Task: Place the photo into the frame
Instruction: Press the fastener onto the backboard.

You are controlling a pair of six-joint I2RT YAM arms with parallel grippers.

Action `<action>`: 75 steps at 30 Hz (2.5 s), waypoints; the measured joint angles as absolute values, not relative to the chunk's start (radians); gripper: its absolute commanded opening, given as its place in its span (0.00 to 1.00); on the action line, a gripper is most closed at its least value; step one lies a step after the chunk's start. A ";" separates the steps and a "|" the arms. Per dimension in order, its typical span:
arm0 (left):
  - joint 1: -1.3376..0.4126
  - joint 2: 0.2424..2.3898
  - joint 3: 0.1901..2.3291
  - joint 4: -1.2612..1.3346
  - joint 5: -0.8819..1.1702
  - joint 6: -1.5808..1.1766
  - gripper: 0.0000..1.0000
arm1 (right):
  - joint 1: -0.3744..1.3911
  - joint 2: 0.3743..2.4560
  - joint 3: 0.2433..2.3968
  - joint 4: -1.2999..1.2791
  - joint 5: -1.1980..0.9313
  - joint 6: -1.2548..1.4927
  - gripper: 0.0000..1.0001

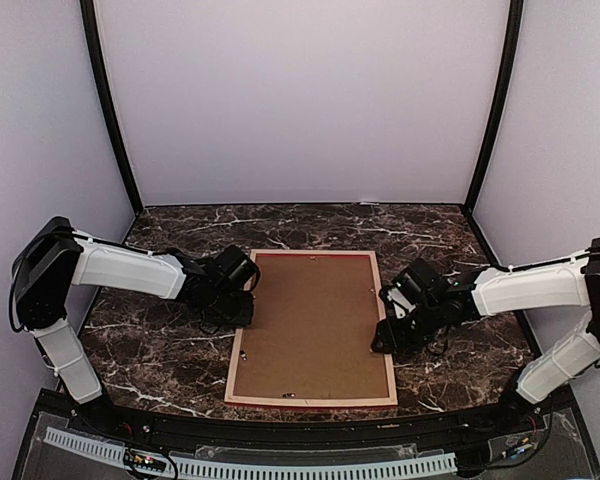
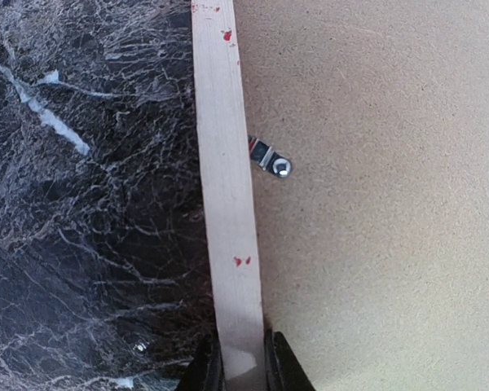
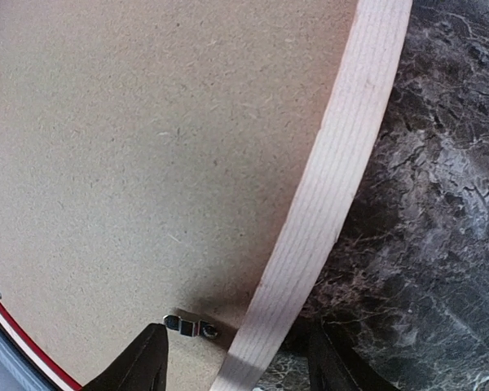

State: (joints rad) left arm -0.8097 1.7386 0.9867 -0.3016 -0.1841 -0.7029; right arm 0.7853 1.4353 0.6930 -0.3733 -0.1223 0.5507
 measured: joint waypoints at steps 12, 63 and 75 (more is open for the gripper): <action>-0.810 1.739 0.987 -0.302 -0.184 -0.703 0.10 | 0.825 1.466 0.710 -0.403 -0.072 0.516 0.55; -0.802 1.735 0.975 -0.286 -0.204 -0.704 0.10 | 0.721 1.543 0.753 -0.352 -0.173 0.627 0.37; -0.801 1.735 0.974 -0.286 -0.204 -0.704 0.10 | 0.679 1.544 0.746 -0.332 -0.235 0.629 0.33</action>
State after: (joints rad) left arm -0.8013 1.7351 0.9745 -0.2855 -0.2039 -0.7036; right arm 0.6792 1.5436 0.7460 -0.3317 -0.2352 0.6289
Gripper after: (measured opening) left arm 0.171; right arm 0.368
